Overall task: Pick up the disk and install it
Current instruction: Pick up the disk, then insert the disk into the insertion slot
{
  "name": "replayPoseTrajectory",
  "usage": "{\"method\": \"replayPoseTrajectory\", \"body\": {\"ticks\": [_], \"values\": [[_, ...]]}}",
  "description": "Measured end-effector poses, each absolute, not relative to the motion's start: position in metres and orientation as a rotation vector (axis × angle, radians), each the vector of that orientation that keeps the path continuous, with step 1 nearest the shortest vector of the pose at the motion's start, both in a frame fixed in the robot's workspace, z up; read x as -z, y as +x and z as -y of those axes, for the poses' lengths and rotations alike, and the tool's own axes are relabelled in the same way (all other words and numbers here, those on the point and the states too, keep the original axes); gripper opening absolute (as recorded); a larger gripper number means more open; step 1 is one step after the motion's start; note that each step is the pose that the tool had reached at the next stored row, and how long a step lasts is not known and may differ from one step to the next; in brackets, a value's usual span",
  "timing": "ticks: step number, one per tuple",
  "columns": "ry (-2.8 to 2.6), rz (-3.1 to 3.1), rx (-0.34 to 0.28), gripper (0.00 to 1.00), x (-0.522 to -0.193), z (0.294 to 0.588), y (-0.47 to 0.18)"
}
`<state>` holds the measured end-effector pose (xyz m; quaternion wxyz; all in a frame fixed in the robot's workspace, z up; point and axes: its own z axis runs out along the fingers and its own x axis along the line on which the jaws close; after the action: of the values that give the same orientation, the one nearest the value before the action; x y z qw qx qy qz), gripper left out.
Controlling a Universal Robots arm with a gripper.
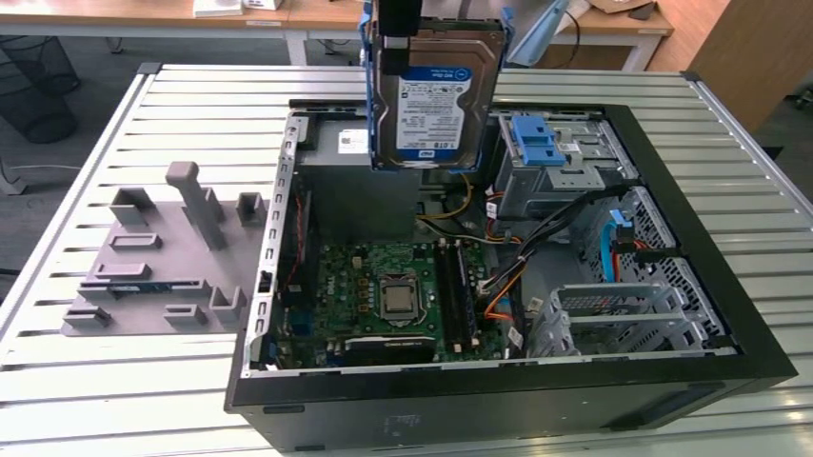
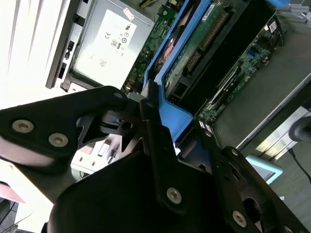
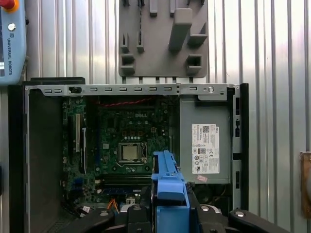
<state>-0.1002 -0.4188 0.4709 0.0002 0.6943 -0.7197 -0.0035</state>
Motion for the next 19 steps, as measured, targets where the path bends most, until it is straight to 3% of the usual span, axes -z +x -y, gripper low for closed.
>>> {"method": "replayPoseTrajectory", "body": {"ticks": [19], "values": [[2.181,2.261,0.011,0.36,-0.4708,0.4188,-0.0997]]}}
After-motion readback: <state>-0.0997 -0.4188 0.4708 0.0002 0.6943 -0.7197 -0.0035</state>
